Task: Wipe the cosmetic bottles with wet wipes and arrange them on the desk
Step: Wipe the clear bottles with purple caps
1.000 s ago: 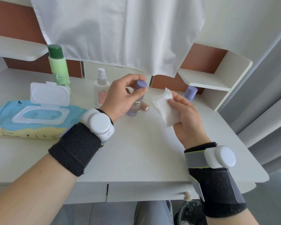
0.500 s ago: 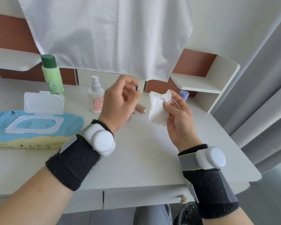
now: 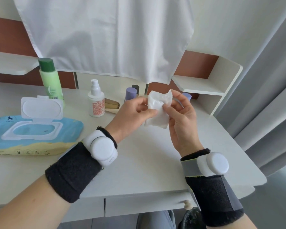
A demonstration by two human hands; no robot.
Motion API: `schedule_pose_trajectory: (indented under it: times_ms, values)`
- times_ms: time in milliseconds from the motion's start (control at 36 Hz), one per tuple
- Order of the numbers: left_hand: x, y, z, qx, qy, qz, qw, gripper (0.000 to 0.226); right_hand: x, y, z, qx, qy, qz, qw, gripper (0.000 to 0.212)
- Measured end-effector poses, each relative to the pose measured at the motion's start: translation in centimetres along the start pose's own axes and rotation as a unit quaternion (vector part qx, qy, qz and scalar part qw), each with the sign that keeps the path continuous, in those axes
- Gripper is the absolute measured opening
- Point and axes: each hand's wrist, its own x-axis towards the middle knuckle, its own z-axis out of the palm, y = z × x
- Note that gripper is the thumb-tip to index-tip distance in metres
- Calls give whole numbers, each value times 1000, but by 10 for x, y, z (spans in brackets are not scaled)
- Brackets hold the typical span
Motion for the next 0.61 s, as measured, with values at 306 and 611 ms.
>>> schedule_pose_trajectory:
  times_ms: [306,611]
  values:
    - [-1,2,-3,-41,46,13,998,9,-2,2,0,-29,-51,54,997,27]
    - [1,-2,-5,-44,44,12,998,18,-1,6,-1,-46,-51,55,996,17]
